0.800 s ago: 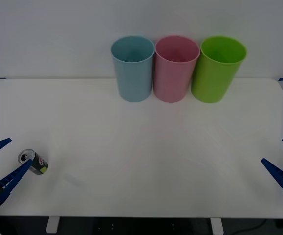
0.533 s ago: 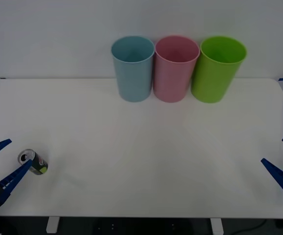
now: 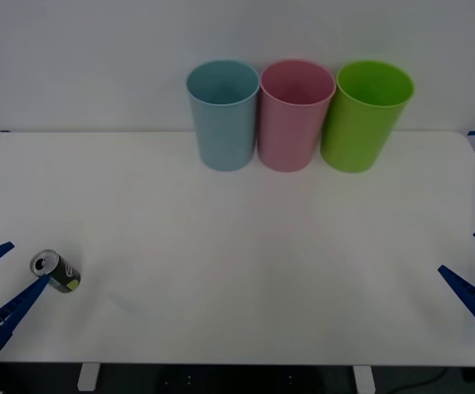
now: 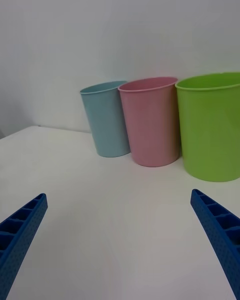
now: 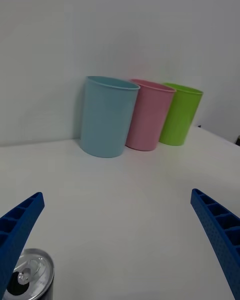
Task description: Grasp the object on the table and drop it into the matching bin: aluminum can to the light blue bin, PET bottle to the pink bin.
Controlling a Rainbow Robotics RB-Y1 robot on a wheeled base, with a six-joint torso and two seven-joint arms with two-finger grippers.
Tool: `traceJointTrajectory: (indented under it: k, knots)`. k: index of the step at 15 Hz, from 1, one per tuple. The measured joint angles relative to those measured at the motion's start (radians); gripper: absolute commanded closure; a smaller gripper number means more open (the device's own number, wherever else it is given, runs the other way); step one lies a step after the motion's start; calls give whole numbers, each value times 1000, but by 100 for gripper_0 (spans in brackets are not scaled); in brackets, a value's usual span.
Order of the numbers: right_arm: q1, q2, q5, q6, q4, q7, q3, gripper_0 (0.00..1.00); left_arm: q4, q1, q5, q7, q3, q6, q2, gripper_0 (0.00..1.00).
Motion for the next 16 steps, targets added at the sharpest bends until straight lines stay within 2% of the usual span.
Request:
traceJointTrajectory:
  k: [11, 16]
  knots:
    - [0, 0, 0, 0, 0, 0, 0, 0, 17, 106, -43, -74, 7, 173, 0, 0]
    - [0, 0, 0, 0, 0, 0, 0, 0, 155, 78, -44, -246, 1, 185, 0, 0]
